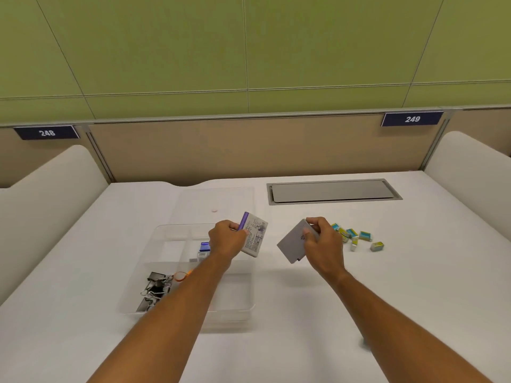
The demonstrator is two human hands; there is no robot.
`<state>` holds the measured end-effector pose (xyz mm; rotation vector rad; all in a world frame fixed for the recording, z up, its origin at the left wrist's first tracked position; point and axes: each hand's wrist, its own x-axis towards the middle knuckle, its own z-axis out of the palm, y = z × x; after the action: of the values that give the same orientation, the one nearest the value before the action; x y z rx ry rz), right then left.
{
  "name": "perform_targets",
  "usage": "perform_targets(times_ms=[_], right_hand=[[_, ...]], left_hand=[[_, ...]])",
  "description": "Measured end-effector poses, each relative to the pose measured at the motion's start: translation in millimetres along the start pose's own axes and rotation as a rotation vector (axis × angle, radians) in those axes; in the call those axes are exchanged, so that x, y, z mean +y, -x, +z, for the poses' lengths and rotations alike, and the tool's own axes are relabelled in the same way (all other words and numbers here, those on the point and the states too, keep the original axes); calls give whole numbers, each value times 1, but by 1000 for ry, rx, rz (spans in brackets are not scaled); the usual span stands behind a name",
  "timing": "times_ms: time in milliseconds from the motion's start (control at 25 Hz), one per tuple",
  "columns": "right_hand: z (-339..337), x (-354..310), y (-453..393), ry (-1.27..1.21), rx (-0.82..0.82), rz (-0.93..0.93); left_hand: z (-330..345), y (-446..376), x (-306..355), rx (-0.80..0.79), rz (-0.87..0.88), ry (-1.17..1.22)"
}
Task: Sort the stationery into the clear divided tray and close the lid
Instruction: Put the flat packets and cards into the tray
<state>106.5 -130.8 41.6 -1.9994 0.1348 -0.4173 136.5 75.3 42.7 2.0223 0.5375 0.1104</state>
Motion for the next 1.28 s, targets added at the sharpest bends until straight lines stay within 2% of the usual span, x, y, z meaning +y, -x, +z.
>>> perform_targets(times_ms=[200, 520, 1000, 1160, 1280], right_hand=[[35, -15, 11, 13, 13, -14], [54, -21, 10, 51, 76, -18], [73, -22, -14, 90, 66, -27], [91, -34, -31, 67, 32, -17], [111, -42, -38, 99, -54, -37]], left_hand=[[-34, -21, -29, 49, -54, -85], [-25, -39, -36, -85, -27, -249], [-4, -56, -30, -252, 347, -712], [-20, -60, -25, -204, 478, -817], [-35, -66, -31, -132, 575, -820]])
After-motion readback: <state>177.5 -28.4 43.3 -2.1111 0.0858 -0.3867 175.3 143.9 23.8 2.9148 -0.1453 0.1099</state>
